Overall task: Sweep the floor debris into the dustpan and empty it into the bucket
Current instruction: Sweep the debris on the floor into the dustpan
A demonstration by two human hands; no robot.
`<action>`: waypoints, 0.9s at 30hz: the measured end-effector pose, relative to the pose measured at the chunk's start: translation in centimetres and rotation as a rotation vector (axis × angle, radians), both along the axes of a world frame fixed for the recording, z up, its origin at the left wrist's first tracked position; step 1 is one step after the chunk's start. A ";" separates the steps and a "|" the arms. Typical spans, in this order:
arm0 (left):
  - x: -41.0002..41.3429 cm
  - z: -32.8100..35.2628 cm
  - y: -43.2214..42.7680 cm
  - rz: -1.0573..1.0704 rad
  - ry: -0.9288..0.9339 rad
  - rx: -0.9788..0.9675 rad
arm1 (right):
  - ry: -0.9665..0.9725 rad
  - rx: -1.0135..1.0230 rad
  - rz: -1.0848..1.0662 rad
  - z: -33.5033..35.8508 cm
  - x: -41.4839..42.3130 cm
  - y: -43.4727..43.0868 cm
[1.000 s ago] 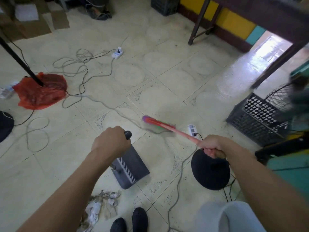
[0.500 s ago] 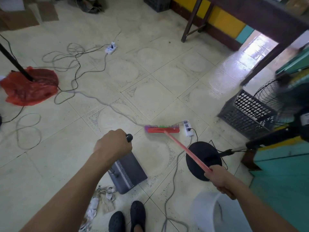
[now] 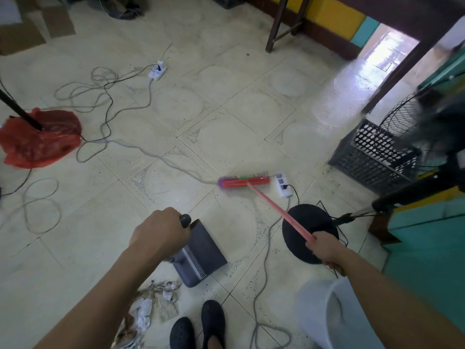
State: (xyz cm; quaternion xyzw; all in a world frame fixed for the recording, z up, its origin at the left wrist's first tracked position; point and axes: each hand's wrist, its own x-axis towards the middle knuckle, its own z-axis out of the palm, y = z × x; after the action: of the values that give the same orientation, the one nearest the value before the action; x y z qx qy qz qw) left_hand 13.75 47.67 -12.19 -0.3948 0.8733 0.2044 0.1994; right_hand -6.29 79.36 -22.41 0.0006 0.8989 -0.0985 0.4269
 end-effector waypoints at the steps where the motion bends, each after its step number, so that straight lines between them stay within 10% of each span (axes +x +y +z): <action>1: -0.1 -0.3 0.2 -0.002 -0.009 0.000 | 0.012 -0.004 -0.002 -0.4 -0.5 0.0; 27: 0.6 -0.4 3.2 -0.053 -0.002 -0.032 | -0.384 -0.061 -0.318 -1.8 6.6 -0.4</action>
State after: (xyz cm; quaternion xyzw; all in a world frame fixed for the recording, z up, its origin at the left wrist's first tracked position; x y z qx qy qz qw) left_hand 14.30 50.91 -12.63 -0.3750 0.8863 0.1848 0.1994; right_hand 0.31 78.97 -24.20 0.1478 0.7866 -0.1894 0.5688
